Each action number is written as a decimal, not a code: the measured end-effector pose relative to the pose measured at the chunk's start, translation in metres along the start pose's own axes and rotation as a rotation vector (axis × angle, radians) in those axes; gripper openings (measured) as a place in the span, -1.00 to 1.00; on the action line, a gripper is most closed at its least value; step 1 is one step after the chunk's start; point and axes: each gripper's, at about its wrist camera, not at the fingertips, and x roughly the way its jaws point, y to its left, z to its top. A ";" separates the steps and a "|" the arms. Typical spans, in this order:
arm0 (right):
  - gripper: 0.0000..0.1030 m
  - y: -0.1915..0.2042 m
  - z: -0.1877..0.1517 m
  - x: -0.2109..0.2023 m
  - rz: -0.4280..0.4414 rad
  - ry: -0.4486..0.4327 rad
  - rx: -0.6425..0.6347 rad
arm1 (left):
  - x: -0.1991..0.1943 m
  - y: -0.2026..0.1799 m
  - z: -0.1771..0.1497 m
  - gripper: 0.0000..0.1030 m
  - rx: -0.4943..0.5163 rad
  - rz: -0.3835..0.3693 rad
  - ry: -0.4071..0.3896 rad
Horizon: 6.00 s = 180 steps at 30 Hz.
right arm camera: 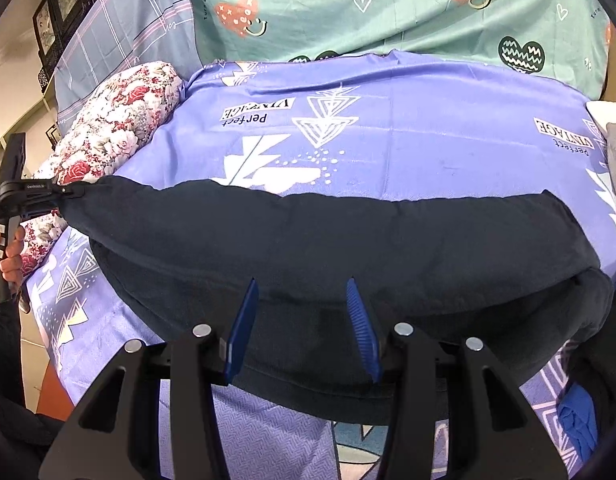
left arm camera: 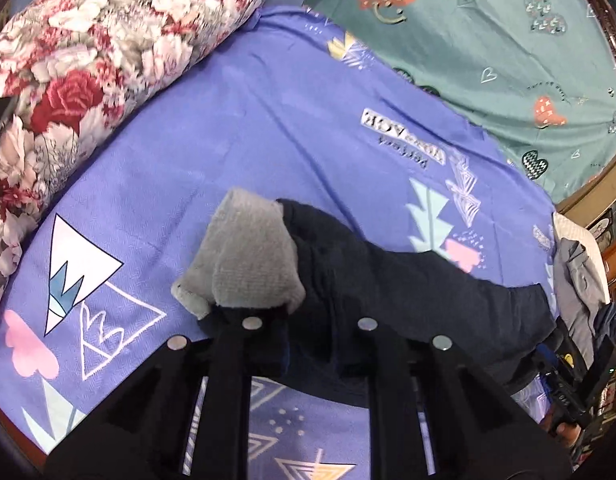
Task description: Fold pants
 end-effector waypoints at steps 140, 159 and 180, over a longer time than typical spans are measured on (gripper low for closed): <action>-0.03 -0.130 -0.046 -0.083 -0.253 0.087 0.620 | 0.045 -0.029 -0.041 0.75 0.119 0.082 0.093; -0.18 0.017 0.060 0.082 0.219 0.196 0.345 | 0.067 -0.066 -0.017 0.88 0.118 0.051 0.046; -0.84 0.098 0.111 0.157 0.132 0.200 -0.103 | 0.105 -0.074 -0.031 0.89 0.260 0.188 0.091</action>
